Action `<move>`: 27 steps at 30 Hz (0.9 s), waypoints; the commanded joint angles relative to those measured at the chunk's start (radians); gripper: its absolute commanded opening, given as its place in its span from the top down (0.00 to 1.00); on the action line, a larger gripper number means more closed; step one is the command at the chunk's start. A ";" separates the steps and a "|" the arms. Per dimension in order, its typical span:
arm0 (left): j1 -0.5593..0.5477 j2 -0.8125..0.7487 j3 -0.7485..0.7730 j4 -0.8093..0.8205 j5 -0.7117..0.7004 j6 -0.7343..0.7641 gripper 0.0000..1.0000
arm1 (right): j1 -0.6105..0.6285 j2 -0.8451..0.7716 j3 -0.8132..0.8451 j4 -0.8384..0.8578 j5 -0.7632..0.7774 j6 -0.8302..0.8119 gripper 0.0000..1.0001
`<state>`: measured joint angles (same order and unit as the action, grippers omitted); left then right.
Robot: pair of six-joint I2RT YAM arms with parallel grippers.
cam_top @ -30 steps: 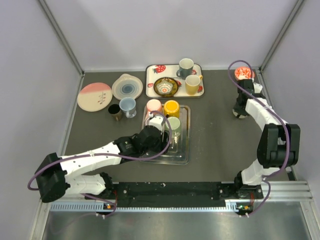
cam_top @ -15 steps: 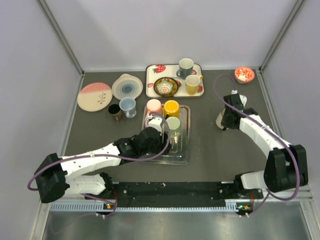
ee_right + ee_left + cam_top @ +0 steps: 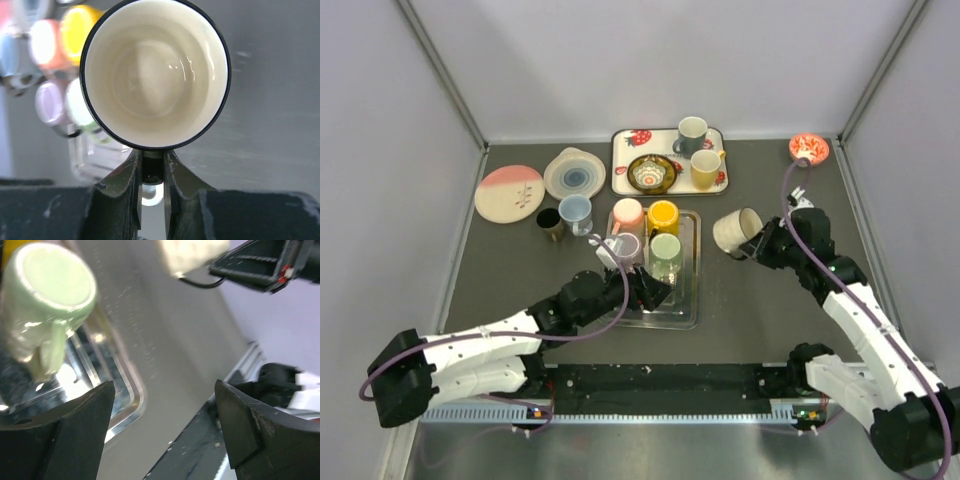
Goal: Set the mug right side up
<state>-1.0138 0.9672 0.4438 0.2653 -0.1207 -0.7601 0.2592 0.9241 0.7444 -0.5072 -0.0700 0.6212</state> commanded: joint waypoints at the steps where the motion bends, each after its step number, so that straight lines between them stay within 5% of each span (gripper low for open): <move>1: 0.014 -0.033 -0.027 0.354 0.091 -0.057 0.12 | 0.026 -0.090 0.042 0.271 -0.301 0.100 1.00; 9: 0.090 0.020 0.064 0.426 0.286 -0.088 0.08 | 0.029 -0.205 -0.011 0.545 -0.516 0.284 1.00; 14: 0.116 0.082 0.068 0.609 0.383 -0.159 0.12 | 0.031 -0.240 -0.089 0.780 -0.582 0.451 1.00; 27: 0.116 0.258 0.174 0.789 0.452 -0.231 0.14 | 0.147 -0.275 -0.172 0.917 -0.534 0.529 1.00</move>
<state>-0.8982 1.1938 0.5594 0.9318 0.3019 -0.9688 0.3481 0.6888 0.5488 0.2249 -0.6239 1.1339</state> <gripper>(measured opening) 0.855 0.152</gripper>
